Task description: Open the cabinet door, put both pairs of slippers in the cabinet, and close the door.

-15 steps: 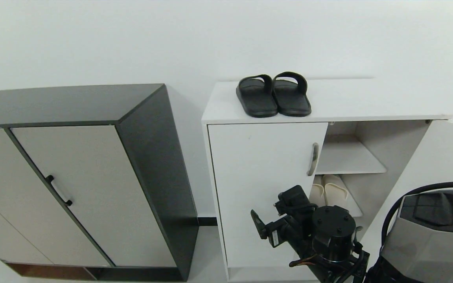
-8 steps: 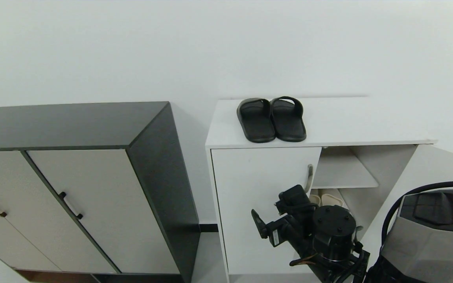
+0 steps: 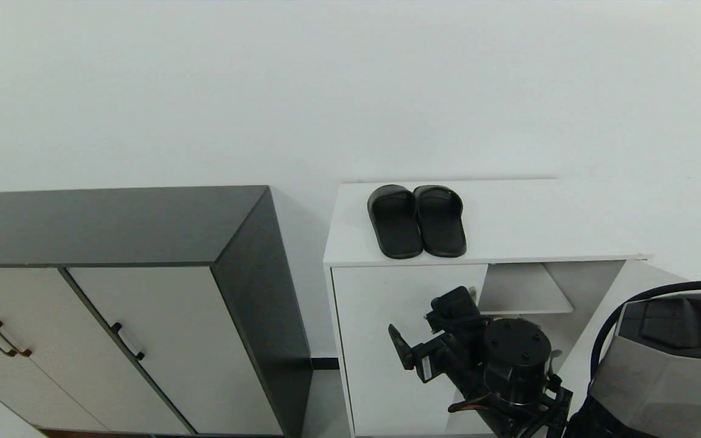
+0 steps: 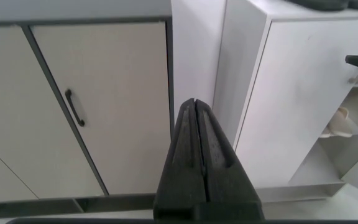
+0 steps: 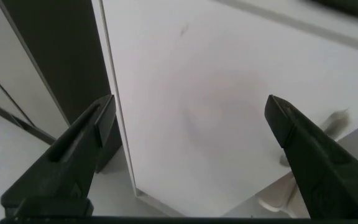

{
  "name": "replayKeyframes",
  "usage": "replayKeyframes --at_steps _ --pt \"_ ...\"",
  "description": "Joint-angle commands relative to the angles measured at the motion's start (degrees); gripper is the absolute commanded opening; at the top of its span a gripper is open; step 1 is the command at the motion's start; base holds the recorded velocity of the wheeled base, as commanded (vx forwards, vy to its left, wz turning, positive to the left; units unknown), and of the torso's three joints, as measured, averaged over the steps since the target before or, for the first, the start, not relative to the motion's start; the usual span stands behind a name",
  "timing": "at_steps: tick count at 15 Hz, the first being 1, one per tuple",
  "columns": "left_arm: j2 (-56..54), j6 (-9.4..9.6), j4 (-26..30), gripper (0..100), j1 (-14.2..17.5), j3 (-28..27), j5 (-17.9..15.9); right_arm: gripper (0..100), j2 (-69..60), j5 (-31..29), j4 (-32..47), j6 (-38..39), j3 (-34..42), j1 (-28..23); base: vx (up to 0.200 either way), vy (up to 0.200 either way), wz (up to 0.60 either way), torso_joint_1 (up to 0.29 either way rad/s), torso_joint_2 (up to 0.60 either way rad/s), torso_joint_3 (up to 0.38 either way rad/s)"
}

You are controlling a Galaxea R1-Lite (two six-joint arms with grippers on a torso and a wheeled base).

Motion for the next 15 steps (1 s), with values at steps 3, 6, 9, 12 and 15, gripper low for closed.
replayKeyframes --at_steps 3,6,9,12,15 --pt "0.09 -0.10 -0.01 0 0.01 0.00 0.10 100 0.10 -0.08 -1.77 -1.09 0.09 -0.04 0.000 0.000 0.00 0.274 -0.60 -0.338" --pt "0.00 -0.10 -0.01 0 0.01 0.00 0.10 100 1.86 0.71 -4.41 -5.57 -0.08 -0.04 0.000 0.000 0.00 0.129 -0.30 -0.159" --pt "0.09 -0.10 -0.01 0 0.01 0.00 0.10 100 -2.62 0.62 -4.32 -8.03 -1.93 0.40 0.000 0.000 0.00 0.000 0.00 0.000" --pt "0.00 -0.01 -0.01 0 0.01 0.00 0.10 100 -11.15 -4.39 10.53 -7.15 -7.90 1.10 0.000 0.000 0.00 0.000 0.00 0.000" --pt "0.00 -0.01 -0.01 0 0.01 0.00 0.10 100 -17.30 -7.73 32.94 2.69 -15.46 0.93 0.000 0.000 0.00 0.000 0.00 0.000"
